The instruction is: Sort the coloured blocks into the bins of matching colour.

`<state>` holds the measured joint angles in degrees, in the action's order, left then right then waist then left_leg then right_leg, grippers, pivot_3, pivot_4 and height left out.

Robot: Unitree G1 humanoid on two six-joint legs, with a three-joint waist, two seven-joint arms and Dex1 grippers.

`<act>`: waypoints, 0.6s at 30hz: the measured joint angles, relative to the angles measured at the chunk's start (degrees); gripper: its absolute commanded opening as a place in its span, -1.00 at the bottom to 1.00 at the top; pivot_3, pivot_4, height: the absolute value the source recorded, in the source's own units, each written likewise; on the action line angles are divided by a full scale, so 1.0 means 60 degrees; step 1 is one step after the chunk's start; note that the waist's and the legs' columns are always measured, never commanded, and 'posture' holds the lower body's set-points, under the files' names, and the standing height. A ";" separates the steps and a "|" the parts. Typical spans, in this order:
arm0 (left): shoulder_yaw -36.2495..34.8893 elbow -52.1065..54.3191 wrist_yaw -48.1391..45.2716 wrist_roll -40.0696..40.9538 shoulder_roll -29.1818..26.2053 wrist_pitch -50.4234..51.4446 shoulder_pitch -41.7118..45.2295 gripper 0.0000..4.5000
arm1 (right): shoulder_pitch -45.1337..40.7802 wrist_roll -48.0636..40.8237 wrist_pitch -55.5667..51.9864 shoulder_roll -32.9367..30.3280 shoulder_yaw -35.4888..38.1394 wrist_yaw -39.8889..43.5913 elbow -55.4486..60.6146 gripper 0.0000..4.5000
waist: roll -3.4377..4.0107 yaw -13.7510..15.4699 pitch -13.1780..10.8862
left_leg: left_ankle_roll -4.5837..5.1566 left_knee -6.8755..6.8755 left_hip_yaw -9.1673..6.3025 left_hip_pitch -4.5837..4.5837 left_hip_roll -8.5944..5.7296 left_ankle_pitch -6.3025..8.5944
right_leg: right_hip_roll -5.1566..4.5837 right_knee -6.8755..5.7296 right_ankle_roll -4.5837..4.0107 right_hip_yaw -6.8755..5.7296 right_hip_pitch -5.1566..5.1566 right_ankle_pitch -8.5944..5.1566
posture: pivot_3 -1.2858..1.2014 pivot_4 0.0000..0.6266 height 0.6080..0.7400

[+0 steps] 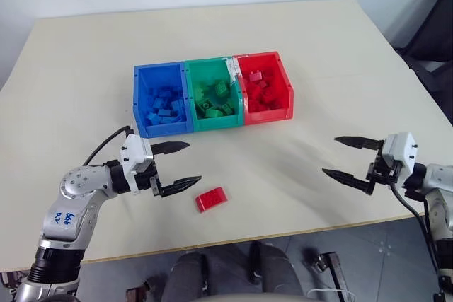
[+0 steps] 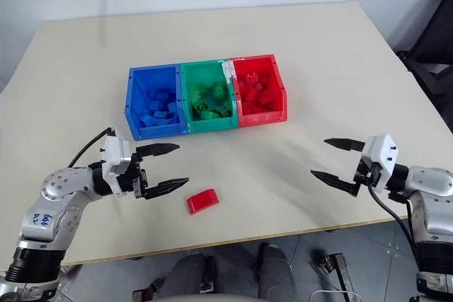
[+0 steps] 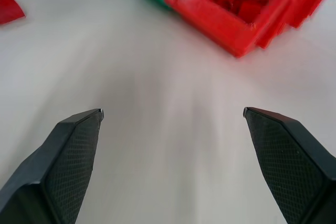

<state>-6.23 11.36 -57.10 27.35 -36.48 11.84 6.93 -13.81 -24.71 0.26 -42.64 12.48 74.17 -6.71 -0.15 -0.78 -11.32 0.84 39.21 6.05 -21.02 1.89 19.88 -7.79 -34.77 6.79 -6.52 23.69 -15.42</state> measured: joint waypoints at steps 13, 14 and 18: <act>-0.2458 0.0390 0.0256 0.0073 -0.0387 -0.0269 -0.3620 1.00 | -0.2752 0.0505 -0.1952 0.1379 -0.4707 0.1263 0.1474 0.99 | -0.0002 -0.0076 0.0001 | 0.0019 0.0000 -0.0025 -0.0031 0.0005 0.0018 | -0.0052 0.0004 -0.0004 -0.0033 0.0017 -0.0002 | 0.03 -0.52 1.00; -0.2571 0.0515 0.0341 0.0072 -0.0341 -0.0300 -0.3810 1.00 | -0.2799 0.0707 -0.1901 0.1501 -0.5066 0.1357 0.1455 0.99 | -0.0003 -0.0048 0.0000 | 0.0022 0.0000 -0.0032 -0.0033 -0.0005 0.0019 | -0.0063 0.0002 -0.0004 -0.0040 0.0017 -0.0002 | 0.03 -0.52 1.00; -0.2730 0.1167 0.0547 0.0075 -0.0104 -0.0375 -0.4390 1.00 | -0.3086 0.1665 -0.1264 0.2473 -0.5909 0.1049 0.0722 0.99 | -0.0009 -0.0049 0.0005 | 0.0029 0.0000 -0.0029 -0.0031 -0.0023 0.0019 | -0.0086 -0.0002 -0.0003 -0.0048 0.0014 -0.0001 | 0.03 -0.52 1.00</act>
<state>-22.61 18.37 -53.81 27.80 -37.10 9.59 -19.41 -32.33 -14.72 -7.33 -27.80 -22.97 80.46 -2.38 -0.21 -1.08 -11.29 1.02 39.22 5.88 -21.21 1.75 19.99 -8.31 -34.78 6.78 -6.81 23.77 -15.42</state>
